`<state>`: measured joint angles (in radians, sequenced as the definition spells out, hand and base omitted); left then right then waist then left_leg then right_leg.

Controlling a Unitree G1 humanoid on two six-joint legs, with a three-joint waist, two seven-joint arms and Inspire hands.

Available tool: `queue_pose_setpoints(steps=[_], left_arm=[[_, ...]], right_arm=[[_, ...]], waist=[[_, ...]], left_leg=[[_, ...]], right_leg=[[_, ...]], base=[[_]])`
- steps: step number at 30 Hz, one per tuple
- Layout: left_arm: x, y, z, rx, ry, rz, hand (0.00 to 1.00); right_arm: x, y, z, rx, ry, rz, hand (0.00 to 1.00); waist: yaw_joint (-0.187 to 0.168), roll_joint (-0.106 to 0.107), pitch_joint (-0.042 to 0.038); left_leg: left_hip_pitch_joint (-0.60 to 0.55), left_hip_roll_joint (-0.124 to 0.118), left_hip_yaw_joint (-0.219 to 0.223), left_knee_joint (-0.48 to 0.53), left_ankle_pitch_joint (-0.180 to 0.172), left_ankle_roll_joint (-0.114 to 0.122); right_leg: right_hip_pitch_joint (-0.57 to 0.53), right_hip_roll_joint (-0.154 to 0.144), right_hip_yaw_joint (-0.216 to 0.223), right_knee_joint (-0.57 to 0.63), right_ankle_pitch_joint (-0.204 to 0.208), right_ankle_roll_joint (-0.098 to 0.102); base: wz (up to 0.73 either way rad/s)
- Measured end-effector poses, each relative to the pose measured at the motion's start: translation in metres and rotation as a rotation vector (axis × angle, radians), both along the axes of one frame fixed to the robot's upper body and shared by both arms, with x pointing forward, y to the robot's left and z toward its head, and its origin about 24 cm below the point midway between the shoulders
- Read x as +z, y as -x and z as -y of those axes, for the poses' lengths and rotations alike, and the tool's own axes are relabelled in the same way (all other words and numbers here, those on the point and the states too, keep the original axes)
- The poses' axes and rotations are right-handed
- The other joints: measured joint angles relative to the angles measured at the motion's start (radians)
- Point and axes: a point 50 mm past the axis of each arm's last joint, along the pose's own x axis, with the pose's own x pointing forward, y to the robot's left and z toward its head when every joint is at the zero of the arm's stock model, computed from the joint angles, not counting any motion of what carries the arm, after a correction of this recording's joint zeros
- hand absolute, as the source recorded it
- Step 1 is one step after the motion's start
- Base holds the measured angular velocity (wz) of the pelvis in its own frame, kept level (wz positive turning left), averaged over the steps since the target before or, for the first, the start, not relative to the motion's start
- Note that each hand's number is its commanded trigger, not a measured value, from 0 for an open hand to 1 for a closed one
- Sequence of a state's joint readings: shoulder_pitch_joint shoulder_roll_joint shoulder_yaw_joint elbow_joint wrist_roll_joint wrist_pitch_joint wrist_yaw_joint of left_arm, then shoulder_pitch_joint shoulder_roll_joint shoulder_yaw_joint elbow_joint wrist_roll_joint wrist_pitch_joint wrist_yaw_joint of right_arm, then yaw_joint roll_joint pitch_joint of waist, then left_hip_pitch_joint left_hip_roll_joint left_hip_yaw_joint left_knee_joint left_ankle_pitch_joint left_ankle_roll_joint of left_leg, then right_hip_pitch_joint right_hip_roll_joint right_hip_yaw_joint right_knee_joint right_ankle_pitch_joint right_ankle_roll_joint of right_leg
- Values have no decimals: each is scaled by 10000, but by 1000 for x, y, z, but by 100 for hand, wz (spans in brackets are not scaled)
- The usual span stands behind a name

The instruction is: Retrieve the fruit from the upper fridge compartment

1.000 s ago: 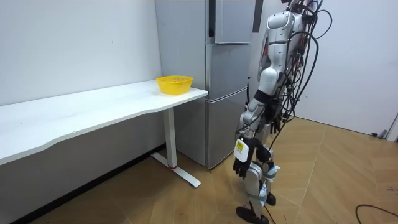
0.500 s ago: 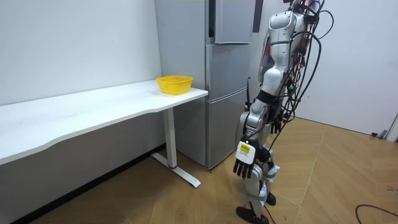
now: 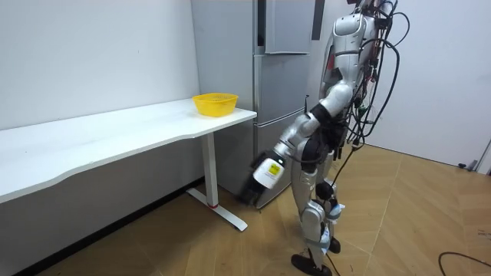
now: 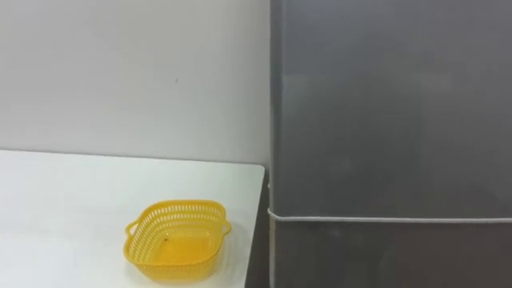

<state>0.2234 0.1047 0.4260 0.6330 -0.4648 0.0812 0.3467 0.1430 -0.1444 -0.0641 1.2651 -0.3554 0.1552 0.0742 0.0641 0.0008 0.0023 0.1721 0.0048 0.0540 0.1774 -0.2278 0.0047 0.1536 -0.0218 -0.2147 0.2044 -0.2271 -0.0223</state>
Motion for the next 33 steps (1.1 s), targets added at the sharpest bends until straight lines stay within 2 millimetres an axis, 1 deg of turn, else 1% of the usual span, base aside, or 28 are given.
queue_pose_setpoints(steps=[1, 2, 3, 4, 5, 6, 7, 8, 9, 11, 12, 14, 15, 17, 18, 20, 21, 23, 26, 28, 30, 31, 32, 33], left_arm=[[9, -8, -6, 439, -452, 534, 0], [17, -12, -10, 786, -812, 895, 0], [20, -14, -12, 1001, -941, 1059, 0], [28, -17, -15, 1490, -1108, 1427, 0], [37, -23, -17, 1894, -1211, 1885, 0], [43, -26, -18, 2081, -1261, 2133, 0], [53, -32, -20, 2403, -1429, 2607, 0], [63, -37, -22, 2580, -1760, 2994, 0], [69, -39, -23, 2664, -1915, 3195, 0], [88, -45, -27, 2929, -2450, 3965, 0], [94, -47, -28, 2971, -2579, 4164, 0], [116, -54, -29, 2961, -3244, 4950, 0], [122, -55, -29, 2918, -3439, 5134, 0], [143, -60, -28, 2568, -4330, 5815, 0], [148, -61, -27, 2480, -4527, 5978, 0], [171, -65, -25, 2236, -5159, 6915, 0], [176, -66, -24, 2181, -5306, 7123, 0], [192, -69, -18, 1887, -5552, 7995, 0], [202, -75, -10, 989, -5659, 8544, 0], [206, -80, -4, 238, -5746, 8822, 0], [211, -85, 3, -521, -5640, 9240, 0], [214, -90, 10, -1140, -5532, 9498, 0], [218, -94, 17, -1783, -5391, 9782, 0], [220, -96, 20, -2076, -5322, 9939, 0]], right_arm=[[0, 0, 1, -19, 51, 92, 0], [0, 2, 1, -32, 68, 122, 0], [0, 2, 1, -25, 66, 128, 0], [1, 3, 1, -17, 60, 182, 0], [1, 6, 1, -13, 40, 170, 0], [1, 8, 1, -13, 44, 123, 0], [1, 10, 0, 8, 44, 63, 0], [1, 12, 0, 15, 36, 25, 0], [1, 15, 0, -2, 34, -24, 0], [1, 11, 0, 50, 67, 170, 0], [1, 11, 0, 66, 77, 200, 0], [1, 13, 1, 61, 88, 226, 0], [2, 16, 1, 48, 91, 160, 0], [2, 18, 0, 41, 34, 121, 0], [2, 18, 0, 41, 28, 123, 0], [1, 19, -1, 27, -58, 66, 0], [1, 20, -1, 10, -98, 18, 0], [1, 26, -3, 73, -272, -299, 0], [1, 29, -4, -6, -531, -426, 0], [0, 27, -5, -22, -601, -392, 0], [0, 20, -4, 33, -675, -267, 0], [0, 16, -5, 87, -747, -208, 0], [0, 14, -5, 107, -792, -168, 0], [0, 14, -5, 119, -808, -173, 0]], waist=[[1, 22, -14], [47, 63, -44], [64, 76, -56], [111, 90, -72], [158, 92, -78], [180, 94, -80], [225, 96, -83], [240, 113, -93], [239, 122, -98], [246, 166, -131], [243, 171, -133], [218, 173, -132], [208, 169, -130], [238, 158, -117], [229, 158, -116], [230, 158, -103], [239, 157, -103], [212, 137, -87], [128, 143, -68], [26, 141, -63], [-80, 93, 22], [-116, 119, 26], [-150, 105, 54], [-173, 97, 72]], left_leg=[[63, -5, 11, -44, 0, 1], [146, -6, 27, -120, 0, 2], [153, -9, 25, -120, -1, 3], [137, -13, 7, -120, -2, 5], [124, -18, -9, -120, -2, 5], [125, -20, -8, -120, -2, 5], [120, -23, -7, -120, -2, 5], [113, -23, -3, -116, -2, 5], [111, -22, -2, -116, -1, 5], [101, -20, -2, -110, 1, 5], [90, -19, -10, -107, 1, 5], [135, -16, -10, -106, 2, 4], [149, -16, -10, -103, 2, 4], [172, -17, -5, -86, 1, 4], [159, -18, -7, -80, 1, 4], [93, -16, -35, -79, 1, 5], [92, -18, -44, -78, 1, 4], [103, -23, -67, -77, 1, 5], [44, -22, -108, -59, 2, 5], [-30, -24, -132, 2, 1, 5], [-85, -33, -141, 105, 1, 5], [-104, -33, -166, 120, 1, 5], [-115, -31, -165, 119, 1, 5], [-118, -30, -159, 119, 1, 5]], right_leg=[[22, 55, 49, 4, 0, 1], [20, 73, 138, -7, -1, 2], [9, 78, 179, -12, -1, 3], [-29, 76, 206, -18, -1, 3], [-31, 73, 199, -12, 2, 5], [-29, 69, 199, -6, 3, 6], [-29, 64, 202, -3, 4, 6], [-36, 64, 200, -6, 3, 6], [-39, 62, 199, -7, 3, 6], [-108, 58, 203, 9, 3, 5], [-111, 50, 197, 12, 3, 5], [-66, 49, 192, 19, 3, 5], [-44, 54, 189, 18, 3, 5], [26, 49, 211, 10, -2, 4], [7, 47, 223, -8, -9, 2], [-130, 34, 221, -5, -24, -5], [-133, 34, 216, -2, -24, -5], [-117, 22, 193, 1, -24, -4], [-85, -6, 156, 5, -22, -3], [-92, -13, 119, 4, -23, -3], [-94, -22, 108, 5, -23, -3], [-96, -18, 101, 5, -23, -3], [-116, -15, 101, 6, -23, -3], [-119, -14, 105, 7, -23, -3]], base=[[-15], [-17], [-19], [-10], [-5], [0], [0], [0], [0], [0], [0], [0], [0], [0], [0], [0], [3], [2], [4], [7], [6], [0], [0], [0]])
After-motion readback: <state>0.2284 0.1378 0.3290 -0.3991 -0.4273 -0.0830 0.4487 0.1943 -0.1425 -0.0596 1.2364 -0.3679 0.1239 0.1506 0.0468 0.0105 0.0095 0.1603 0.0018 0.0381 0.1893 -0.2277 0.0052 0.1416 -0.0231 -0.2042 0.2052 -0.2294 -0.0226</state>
